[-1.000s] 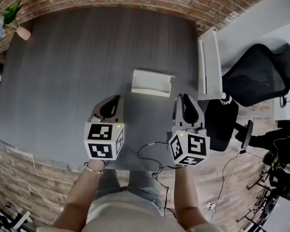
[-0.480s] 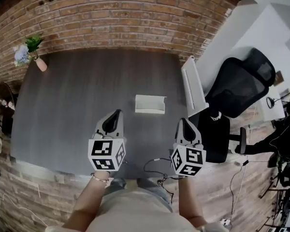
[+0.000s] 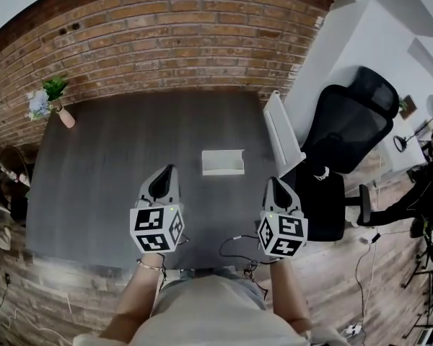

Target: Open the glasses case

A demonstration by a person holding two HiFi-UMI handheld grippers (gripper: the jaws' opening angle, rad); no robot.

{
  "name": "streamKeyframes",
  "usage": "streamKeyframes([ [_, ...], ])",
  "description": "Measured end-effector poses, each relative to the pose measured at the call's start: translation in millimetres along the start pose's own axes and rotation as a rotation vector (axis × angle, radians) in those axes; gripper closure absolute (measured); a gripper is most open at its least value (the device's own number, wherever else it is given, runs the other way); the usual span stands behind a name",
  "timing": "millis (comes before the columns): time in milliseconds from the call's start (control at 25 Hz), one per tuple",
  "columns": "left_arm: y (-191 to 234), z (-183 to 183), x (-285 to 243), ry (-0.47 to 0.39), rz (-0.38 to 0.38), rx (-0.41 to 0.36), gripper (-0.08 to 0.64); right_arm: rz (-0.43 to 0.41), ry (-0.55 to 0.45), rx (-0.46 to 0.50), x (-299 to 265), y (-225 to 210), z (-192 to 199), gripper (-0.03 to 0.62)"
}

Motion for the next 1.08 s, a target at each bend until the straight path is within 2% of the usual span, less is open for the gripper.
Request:
streamKeyframes([
  [240,-1.7,0.1,-1.9,0.002,-0.002,-0.011,0.552,-0.024,0.052,-0.035,-4.0,-2.6,5.0,0.591],
  [1080,-14.6,5.4,-14.8,0.01,0.021,-0.009,0.552,-0.033,0.065,-0.006,-1.3,-3.1,0.7,0.591],
])
Point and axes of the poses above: the fingertips, and each gripper's own axes: x backward along the fingers, y to its left, z out of its underside, the point moved 3 cm from there along x, backward along the fingers, and after that the axes turned 13 degrees about -z, right-handed, at the moved point
